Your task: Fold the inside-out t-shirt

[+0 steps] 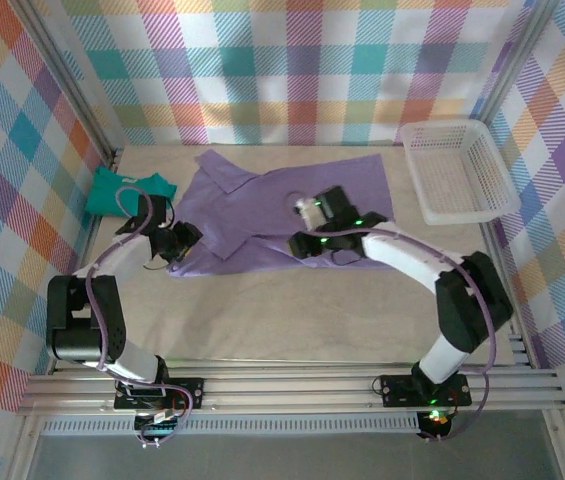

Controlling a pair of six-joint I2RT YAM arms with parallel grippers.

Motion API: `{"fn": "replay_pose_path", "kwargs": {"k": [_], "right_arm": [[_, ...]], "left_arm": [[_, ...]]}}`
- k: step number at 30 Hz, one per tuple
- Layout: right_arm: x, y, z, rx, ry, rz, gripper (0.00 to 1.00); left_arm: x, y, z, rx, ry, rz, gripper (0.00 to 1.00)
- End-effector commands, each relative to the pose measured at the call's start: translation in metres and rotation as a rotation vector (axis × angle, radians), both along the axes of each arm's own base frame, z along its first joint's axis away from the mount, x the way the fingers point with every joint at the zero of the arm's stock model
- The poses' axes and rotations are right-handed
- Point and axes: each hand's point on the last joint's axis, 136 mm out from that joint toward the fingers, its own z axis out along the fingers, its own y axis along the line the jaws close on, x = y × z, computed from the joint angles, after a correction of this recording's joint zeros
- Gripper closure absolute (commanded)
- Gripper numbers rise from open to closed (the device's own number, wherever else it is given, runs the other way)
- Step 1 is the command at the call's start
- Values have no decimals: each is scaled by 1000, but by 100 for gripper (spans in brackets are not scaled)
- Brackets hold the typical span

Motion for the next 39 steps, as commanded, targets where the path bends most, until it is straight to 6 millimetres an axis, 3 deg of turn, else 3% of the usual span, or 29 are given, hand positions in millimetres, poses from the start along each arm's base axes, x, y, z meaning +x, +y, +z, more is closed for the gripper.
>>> {"fn": "replay_pose_path", "kwargs": {"k": [1, 5, 9, 19, 23, 26, 32, 35, 39], "right_arm": [[11, 65, 11, 10, -252, 266, 46], [7, 119, -13, -28, -299, 468, 36], [10, 149, -38, -76, -305, 557, 32], [23, 172, -80, -168, -293, 633, 32], [28, 175, -91, -197, -277, 635, 39], [31, 177, -94, -206, -272, 630, 52], [44, 179, -77, -172, -296, 548, 100], [64, 176, -44, -79, -301, 425, 100], [125, 147, -4, 52, -207, 104, 100]], "left_arm": [[8, 0, -13, -40, -19, 6, 64], [3, 13, -33, -34, 19, 41, 70], [-7, 16, -48, -43, 51, 61, 71], [-14, 18, -58, -54, 73, 63, 74], [-16, 18, -61, -57, 82, 66, 74], [-18, 20, -62, -54, 83, 71, 75], [-20, 22, -65, -51, 88, 80, 75], [-21, 22, -67, -51, 92, 84, 75], [-19, 22, -65, -55, 84, 87, 75]]}}
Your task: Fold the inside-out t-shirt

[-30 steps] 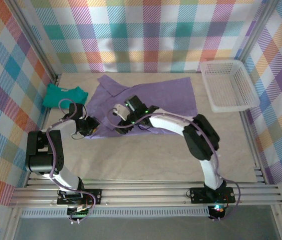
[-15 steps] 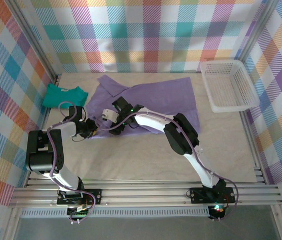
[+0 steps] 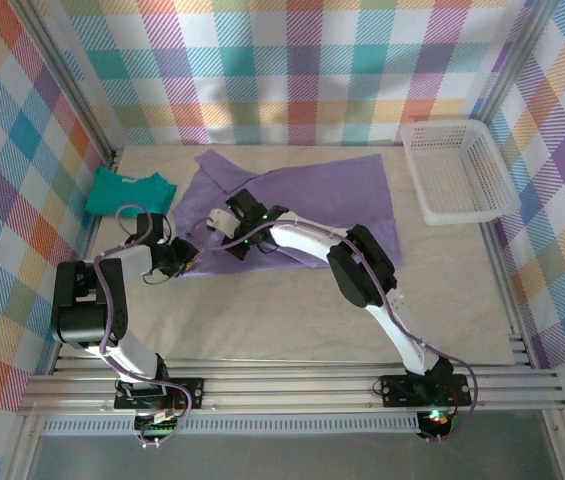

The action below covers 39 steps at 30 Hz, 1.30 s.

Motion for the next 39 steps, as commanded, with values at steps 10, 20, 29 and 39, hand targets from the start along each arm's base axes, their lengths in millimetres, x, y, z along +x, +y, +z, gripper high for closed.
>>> {"fn": "replay_pose_path", "kwargs": {"k": [10, 20, 29, 39], "right_arm": [[138, -94, 61, 209, 241, -691, 59], [16, -248, 70, 40, 272, -797, 51], [-11, -353, 3, -75, 472, -1055, 55], [-85, -407, -43, -257, 732, -1268, 61]], "left_arm": [[-6, 9, -5, 9, 39, 27, 63], [9, 5, 53, 68, -125, -2, 52], [20, -27, 30, 70, -78, -94, 55], [-39, -32, -16, 35, 69, -119, 56]]}}
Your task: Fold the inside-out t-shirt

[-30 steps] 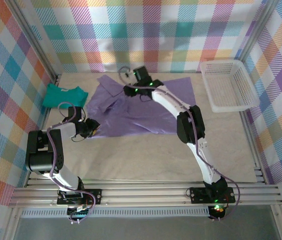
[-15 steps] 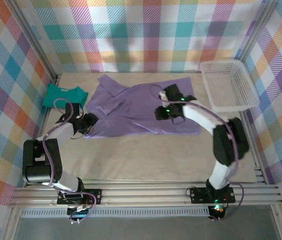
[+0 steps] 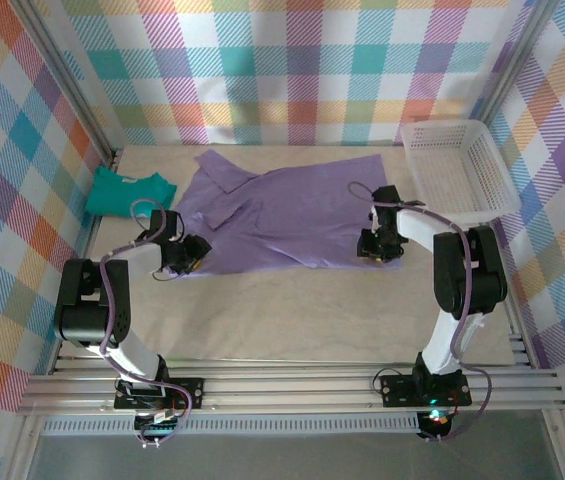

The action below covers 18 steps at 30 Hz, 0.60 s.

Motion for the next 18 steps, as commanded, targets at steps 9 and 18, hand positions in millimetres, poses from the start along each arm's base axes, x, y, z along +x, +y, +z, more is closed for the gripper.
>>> {"fn": "replay_pose_path", "kwargs": {"k": [9, 18], "right_arm": [[-101, -41, 47, 11, -44, -275, 64], [-59, 16, 76, 143, -228, -112, 62]], "left_arm": [[-128, -21, 16, -28, 47, -93, 54], [-46, -22, 44, 43, -48, -120, 52]]}}
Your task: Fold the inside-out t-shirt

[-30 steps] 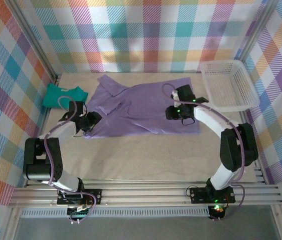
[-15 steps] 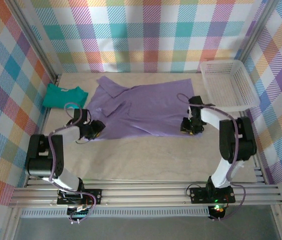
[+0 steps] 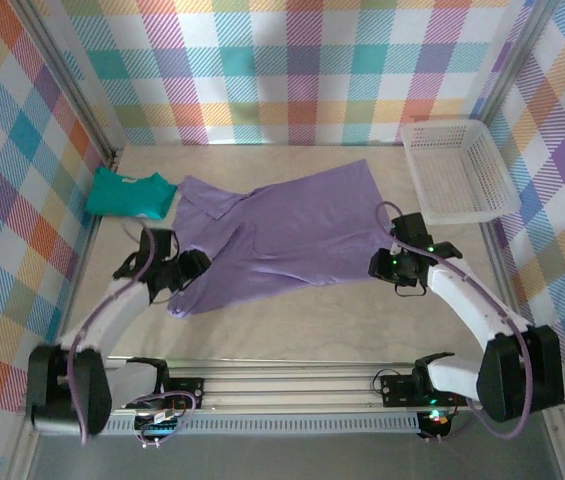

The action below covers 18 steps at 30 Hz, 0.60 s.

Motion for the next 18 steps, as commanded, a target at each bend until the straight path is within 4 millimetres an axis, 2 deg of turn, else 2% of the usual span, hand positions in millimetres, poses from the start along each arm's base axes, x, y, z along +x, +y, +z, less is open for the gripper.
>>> {"fn": "replay_pose_path", "kwargs": {"k": [1, 4, 12, 18], "right_arm": [[17, 19, 0, 43, -4, 26, 62], [18, 25, -3, 42, 7, 47, 61], [16, 26, -6, 52, -7, 49, 60], [16, 25, -2, 47, -16, 56, 60]], "left_arm": [[30, -8, -14, 2, 17, -38, 52], [50, -16, -19, -13, 24, -52, 52], [80, -18, -39, 15, 55, -36, 52], [102, -14, -40, 44, 46, 3, 65]]}}
